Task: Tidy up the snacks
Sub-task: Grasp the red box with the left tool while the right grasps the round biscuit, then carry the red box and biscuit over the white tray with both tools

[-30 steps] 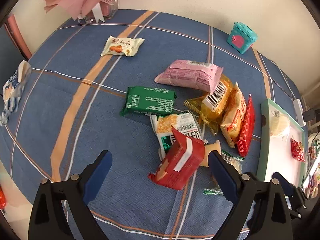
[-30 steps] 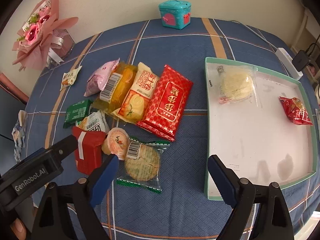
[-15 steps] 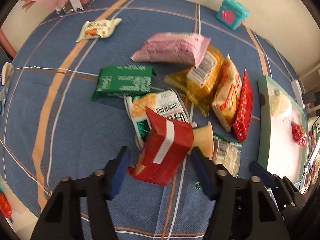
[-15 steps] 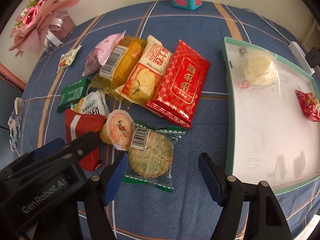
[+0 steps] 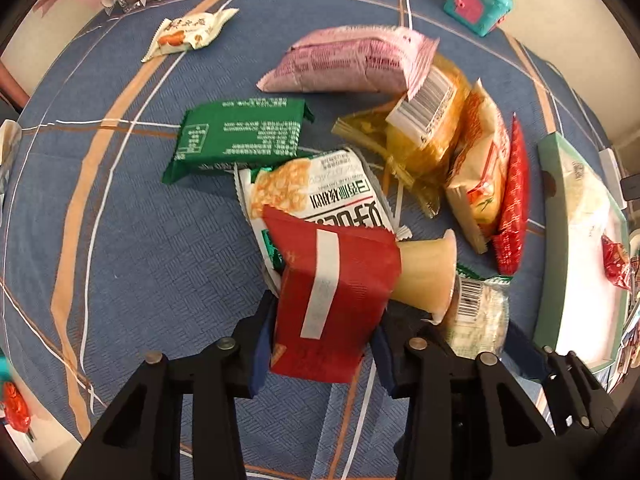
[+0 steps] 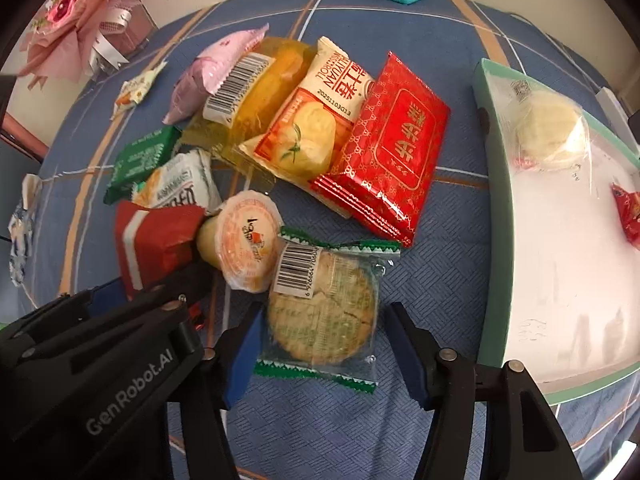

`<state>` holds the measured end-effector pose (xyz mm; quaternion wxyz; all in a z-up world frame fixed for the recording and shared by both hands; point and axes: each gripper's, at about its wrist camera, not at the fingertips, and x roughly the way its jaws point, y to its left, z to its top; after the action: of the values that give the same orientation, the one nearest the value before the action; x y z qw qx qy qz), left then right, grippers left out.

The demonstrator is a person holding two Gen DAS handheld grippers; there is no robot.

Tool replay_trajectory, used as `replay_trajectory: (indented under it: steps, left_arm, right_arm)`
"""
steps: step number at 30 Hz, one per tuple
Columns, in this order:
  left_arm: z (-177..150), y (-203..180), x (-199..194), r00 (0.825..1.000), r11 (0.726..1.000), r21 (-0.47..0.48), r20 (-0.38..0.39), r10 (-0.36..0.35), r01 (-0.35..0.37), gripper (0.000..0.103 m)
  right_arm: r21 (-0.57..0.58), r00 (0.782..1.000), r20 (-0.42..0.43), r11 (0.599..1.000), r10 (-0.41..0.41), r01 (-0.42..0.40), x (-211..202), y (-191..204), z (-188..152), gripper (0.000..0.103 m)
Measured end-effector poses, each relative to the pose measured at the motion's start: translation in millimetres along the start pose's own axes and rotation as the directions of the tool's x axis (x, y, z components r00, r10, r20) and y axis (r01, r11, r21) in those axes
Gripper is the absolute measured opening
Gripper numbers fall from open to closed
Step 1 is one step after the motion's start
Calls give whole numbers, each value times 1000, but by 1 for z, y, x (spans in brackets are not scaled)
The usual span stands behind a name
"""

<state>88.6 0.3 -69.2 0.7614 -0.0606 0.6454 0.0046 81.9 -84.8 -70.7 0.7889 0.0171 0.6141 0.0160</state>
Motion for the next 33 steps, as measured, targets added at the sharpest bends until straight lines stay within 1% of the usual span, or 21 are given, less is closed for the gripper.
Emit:
replay_trajectory:
  steps: [4, 8, 9, 10, 11, 13, 15, 21, 25, 29, 33]
  left_arm:
    - [1, -1, 3, 1000, 1000, -1, 3, 3, -3, 44]
    - [0, -4, 4, 1000, 1000, -1, 6, 6, -6, 44]
    - [1, -5, 3, 1000, 1000, -3, 7, 5, -5, 43]
    - [1, -4, 3, 1000, 1000, -7, 8, 1, -1, 43]
    - [0, -3, 2, 1000, 1000, -16, 14, -12, 12, 42]
    - [2, 2, -5, 999, 998, -35, 21, -41, 42, 42]
    - [4, 3, -7, 998, 997, -43, 30, -59, 60, 42]
    - [7, 3, -11, 997, 996, -51, 42, -65, 68, 41]
    - [7, 4, -27, 995, 996, -54, 76, -71, 76, 41]
    - [11, 7, -47, 989, 995, -57, 128, -74, 82, 41]
    - [13, 10, -71, 979, 994, -60, 191, -75, 87, 41]
  right_arm:
    - [-27, 999, 13, 999, -32, 33, 4, 9, 1, 64]
    - [-28, 999, 27, 999, -35, 36, 6, 13, 0, 64]
    - [-28, 999, 29, 999, -35, 36, 7, 13, 0, 63]
    - [-28, 999, 30, 999, -36, 37, 7, 14, 0, 61]
    - [-25, 999, 32, 999, -40, 41, 5, 12, -5, 57]
    - [-16, 998, 31, 999, -46, 47, 4, 8, -5, 54]
    - [-7, 999, 29, 999, -32, 32, 2, 2, -4, 53]
    - [22, 999, 28, 1000, -18, 17, -5, -11, -3, 53]
    - [49, 998, 55, 999, -2, 0, -19, -19, 0, 53]
    - [67, 994, 103, 997, 18, -25, -41, -28, 4, 53]
    - [73, 988, 149, 996, 31, -42, -61, -32, 7, 53]
